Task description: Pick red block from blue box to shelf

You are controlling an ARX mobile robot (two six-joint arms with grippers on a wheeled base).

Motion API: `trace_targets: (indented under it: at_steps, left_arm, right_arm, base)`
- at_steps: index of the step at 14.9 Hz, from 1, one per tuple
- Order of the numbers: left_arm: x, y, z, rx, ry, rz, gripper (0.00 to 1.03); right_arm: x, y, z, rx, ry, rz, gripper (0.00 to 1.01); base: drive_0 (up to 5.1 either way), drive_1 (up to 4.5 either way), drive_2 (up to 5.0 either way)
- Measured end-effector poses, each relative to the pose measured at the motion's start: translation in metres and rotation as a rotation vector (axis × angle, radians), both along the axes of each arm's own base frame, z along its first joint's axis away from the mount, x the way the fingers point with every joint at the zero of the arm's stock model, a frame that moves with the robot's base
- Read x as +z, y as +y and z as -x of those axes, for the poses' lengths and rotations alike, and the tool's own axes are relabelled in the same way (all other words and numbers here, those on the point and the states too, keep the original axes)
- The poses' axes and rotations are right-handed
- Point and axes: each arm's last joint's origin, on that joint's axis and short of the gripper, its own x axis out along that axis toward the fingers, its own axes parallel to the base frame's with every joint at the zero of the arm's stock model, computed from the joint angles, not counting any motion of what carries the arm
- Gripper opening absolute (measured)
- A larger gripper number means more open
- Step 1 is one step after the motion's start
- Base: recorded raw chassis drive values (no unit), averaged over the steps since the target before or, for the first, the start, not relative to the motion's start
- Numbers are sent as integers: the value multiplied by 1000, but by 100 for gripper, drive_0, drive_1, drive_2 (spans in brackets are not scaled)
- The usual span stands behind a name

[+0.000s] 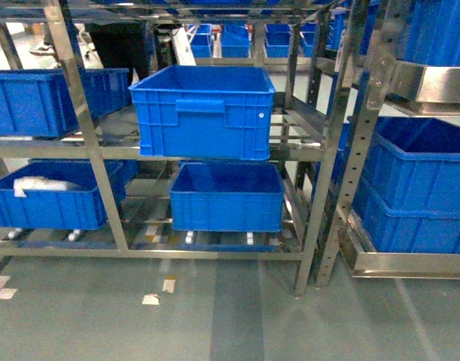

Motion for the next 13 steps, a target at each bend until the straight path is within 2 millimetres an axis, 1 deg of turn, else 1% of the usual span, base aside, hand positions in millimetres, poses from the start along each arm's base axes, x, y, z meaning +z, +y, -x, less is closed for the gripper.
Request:
trace_targets:
  at_steps: [11,13]
  left_arm:
    - [0,0,0,-1,-1,0,98]
    - [0,0,0,2,-1,0,98]
  right_arm:
    - [0,0,0,-3,2,0,24]
    - [0,0,0,0,2,0,24]
  base:
    - [-162,-162,-162]
    - [65,65,65]
